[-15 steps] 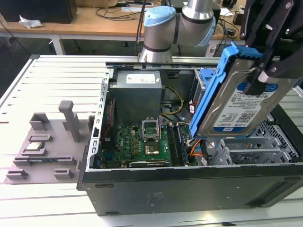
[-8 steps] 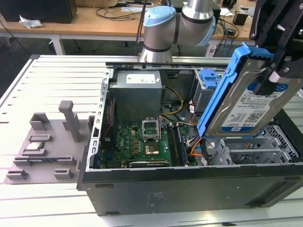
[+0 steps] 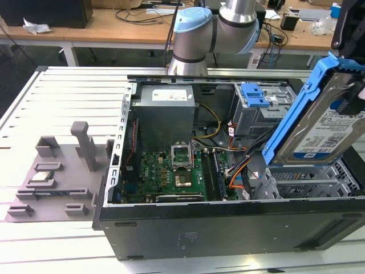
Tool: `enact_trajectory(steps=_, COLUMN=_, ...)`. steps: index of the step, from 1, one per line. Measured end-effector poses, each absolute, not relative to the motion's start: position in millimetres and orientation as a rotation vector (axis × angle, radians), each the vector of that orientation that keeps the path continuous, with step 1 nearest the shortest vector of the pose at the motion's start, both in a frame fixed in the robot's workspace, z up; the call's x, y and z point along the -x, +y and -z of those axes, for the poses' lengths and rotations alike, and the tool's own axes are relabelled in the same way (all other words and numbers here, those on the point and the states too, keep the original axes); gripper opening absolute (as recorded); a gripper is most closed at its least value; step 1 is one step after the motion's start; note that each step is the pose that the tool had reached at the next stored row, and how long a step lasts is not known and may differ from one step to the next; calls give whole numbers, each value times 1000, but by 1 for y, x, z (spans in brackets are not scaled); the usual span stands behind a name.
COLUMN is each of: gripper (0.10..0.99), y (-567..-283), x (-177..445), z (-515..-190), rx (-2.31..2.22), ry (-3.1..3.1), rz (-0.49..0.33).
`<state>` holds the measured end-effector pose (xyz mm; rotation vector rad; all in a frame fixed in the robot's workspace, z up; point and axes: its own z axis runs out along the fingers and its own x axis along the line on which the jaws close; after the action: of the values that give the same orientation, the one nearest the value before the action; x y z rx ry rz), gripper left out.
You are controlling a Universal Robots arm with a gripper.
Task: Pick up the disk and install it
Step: 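Pick up the disk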
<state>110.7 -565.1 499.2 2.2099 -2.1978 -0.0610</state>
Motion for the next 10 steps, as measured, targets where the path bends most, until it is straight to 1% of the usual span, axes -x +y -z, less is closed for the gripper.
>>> enact_trajectory(steps=5, gripper=361, y=-565, x=-135, z=-499, rx=-2210, ry=-2198, rz=61)
enact_trajectory(steps=10, gripper=361, y=-565, x=-143, z=-499, rx=-2210, ry=-2198, rz=61)
